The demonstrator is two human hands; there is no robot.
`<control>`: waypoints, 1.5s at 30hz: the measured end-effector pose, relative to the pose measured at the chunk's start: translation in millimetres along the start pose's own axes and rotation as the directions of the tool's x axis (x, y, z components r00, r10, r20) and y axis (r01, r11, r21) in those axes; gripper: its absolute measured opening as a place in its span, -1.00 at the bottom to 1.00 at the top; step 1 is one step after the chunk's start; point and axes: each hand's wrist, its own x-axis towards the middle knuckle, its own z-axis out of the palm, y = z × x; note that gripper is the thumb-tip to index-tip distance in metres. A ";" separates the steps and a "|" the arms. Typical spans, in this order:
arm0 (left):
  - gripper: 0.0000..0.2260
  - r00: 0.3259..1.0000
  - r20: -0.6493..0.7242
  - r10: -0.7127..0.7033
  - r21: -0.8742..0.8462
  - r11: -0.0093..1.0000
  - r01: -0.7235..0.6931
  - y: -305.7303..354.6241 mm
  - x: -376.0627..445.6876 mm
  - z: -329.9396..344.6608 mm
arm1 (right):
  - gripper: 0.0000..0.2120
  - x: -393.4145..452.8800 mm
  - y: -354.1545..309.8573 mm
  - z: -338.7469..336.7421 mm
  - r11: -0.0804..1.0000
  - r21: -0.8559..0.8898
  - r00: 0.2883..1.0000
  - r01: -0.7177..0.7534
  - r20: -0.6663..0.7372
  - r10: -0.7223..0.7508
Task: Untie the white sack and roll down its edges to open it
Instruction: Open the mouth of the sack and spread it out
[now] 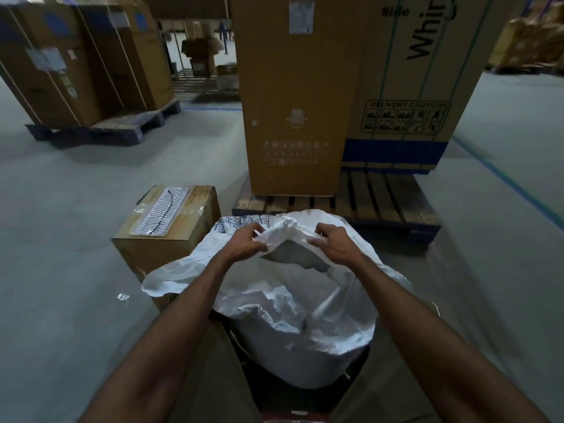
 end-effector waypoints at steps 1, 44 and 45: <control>-0.63 0.997 -0.070 0.013 -0.012 1.000 -0.014 5.3 -6.2 -7.9 | -0.78 -4.6 -4.8 -5.6 1.000 -0.011 0.999 0.012 -0.043 -0.012; -0.77 0.904 -0.299 0.304 -0.020 0.946 -0.325 -2.3 25.2 23.7 | -0.71 37.7 15.8 11.2 0.981 -0.163 0.959 0.106 -0.245 -0.144; -0.70 0.877 -0.320 0.358 -0.001 0.926 -0.378 -2.1 21.6 21.2 | -0.66 34.6 15.3 8.9 0.966 -0.199 0.944 0.164 -0.252 -0.212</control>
